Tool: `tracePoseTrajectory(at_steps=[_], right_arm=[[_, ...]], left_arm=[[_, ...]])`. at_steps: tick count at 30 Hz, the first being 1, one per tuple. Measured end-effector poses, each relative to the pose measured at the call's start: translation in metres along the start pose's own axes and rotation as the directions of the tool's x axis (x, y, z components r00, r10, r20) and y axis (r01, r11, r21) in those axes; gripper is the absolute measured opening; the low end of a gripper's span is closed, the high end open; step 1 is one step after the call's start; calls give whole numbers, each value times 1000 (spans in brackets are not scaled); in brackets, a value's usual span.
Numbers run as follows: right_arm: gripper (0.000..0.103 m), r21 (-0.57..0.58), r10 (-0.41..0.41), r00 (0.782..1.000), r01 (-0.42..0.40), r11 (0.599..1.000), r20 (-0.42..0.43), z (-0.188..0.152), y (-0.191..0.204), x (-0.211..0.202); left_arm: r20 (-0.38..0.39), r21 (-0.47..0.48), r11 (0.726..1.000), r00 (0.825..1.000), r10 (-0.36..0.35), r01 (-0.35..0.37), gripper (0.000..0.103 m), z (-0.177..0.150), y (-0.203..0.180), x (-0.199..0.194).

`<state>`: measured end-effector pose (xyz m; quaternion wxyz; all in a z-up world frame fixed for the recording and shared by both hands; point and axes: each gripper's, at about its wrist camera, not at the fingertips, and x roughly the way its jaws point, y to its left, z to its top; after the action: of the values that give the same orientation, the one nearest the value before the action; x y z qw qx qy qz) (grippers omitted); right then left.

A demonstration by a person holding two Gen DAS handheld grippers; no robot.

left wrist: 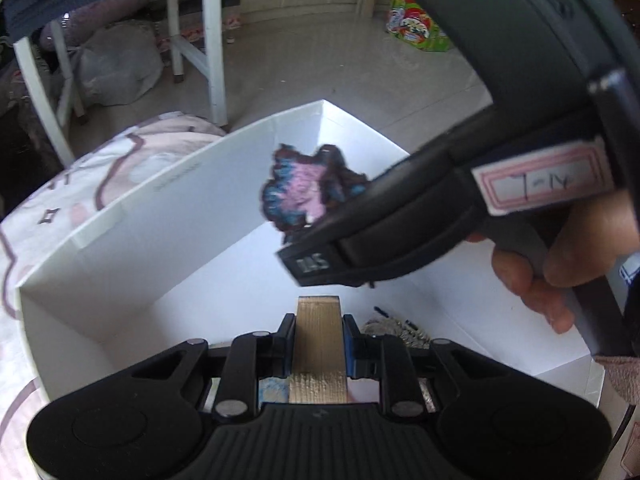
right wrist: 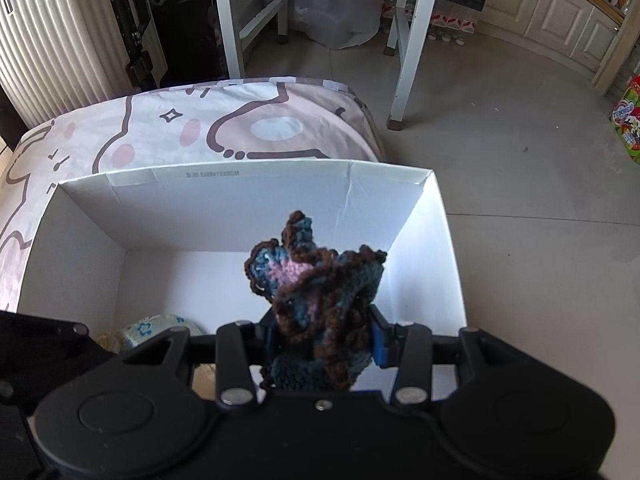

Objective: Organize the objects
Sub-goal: 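Lower the block and flower into the box and open both tools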

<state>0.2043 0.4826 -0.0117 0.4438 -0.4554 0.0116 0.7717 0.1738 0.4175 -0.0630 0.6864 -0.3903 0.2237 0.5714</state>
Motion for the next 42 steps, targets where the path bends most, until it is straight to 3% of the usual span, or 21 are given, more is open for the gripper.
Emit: tracePoseTrajectory(at_steps=[5, 9, 10, 12, 13, 19, 23, 29, 33, 35, 38, 42], right_arm=[[44, 9, 72, 997, -72, 997, -11, 0, -8, 9], [44, 27, 76, 996, -75, 997, -43, -4, -11, 22], [44, 30, 82, 996, -80, 996, -47, -4, -11, 25], [44, 25, 76, 996, -75, 997, -55, -3, -8, 29], [44, 21, 74, 996, -73, 997, -53, -3, -6, 30], [46, 22, 78, 996, -77, 997, -35, 2, -6, 28], [49, 23, 61, 998, -60, 998, -32, 3, -6, 29], [56, 23, 71, 997, -71, 997, -22, 6, -5, 25], [56, 15, 80, 997, -79, 997, -7, 8, -6, 19], [51, 8, 79, 997, -78, 997, -7, 8, -7, 17], [44, 2, 81, 997, -81, 997, -10, 7, -9, 14], [43, -19, 92, 996, -92, 996, -14, 3, -10, 9]], left_arm=[[21, -38, 996, 996, -82, 83, 24, -1, 4, 23], [-11, -102, 988, 993, -117, 115, 25, -5, 15, 37], [-11, -114, 987, 993, -118, 116, 28, -5, 18, 38], [6, -121, 989, 996, -86, 86, 49, -4, 19, 35], [18, -111, 992, 998, -64, 65, 51, -3, 18, 33], [13, -57, 998, 1000, -17, 18, 49, -1, 20, 21], [-22, -32, 995, 996, -91, 90, 44, -8, 24, 21], [-47, -2, 996, 995, -89, 89, 46, -12, 18, 23], [-63, -21, 998, 996, -56, 55, 55, -10, 27, 23], [-59, -14, 999, 997, 41, -42, 55, -9, 30, 21], [-84, 13, 975, 972, 220, -220, 51, -10, 35, 23], [-69, -95, 983, 986, 150, -156, 52, -11, 50, 12]])
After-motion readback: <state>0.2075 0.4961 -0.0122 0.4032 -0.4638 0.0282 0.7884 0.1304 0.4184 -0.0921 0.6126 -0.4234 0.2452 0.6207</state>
